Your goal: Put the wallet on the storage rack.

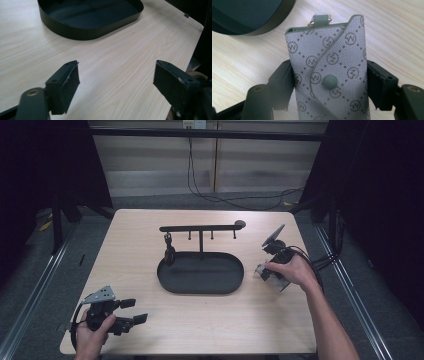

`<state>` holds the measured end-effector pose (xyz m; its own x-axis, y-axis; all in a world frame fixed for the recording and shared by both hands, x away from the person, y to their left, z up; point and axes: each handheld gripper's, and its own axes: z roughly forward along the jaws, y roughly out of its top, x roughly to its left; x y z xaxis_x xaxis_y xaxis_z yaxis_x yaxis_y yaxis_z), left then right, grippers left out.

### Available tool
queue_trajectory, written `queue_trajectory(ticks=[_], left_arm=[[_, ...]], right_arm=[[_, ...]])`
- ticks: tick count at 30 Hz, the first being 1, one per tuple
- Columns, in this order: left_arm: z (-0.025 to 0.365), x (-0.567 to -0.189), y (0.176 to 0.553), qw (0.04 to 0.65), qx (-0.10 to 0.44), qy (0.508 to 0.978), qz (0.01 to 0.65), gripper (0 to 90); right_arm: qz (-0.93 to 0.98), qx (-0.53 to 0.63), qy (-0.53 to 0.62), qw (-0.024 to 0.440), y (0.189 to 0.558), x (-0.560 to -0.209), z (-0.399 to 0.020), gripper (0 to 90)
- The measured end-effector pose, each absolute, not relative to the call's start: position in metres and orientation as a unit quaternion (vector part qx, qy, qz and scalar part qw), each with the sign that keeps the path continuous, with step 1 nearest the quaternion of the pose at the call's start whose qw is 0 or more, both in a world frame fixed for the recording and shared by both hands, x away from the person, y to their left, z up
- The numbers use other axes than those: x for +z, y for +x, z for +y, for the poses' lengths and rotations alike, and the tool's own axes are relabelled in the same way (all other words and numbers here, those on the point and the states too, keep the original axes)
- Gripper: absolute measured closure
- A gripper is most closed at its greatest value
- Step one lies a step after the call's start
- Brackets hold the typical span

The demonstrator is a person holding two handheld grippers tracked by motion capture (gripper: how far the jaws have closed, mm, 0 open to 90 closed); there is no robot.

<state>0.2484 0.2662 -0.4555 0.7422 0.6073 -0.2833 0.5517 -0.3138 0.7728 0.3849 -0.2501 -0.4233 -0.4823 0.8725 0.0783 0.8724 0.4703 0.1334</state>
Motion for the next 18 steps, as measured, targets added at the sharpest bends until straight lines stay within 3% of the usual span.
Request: queue_trajectory(ticks=[18], left_arm=[[0.264,-0.459,0.252,0.454,0.017,0.816,0.358,16.2]], right_arm=[[0.845,0.115,0.522,0.006,0.389,-0.395,-0.250,30.4]])
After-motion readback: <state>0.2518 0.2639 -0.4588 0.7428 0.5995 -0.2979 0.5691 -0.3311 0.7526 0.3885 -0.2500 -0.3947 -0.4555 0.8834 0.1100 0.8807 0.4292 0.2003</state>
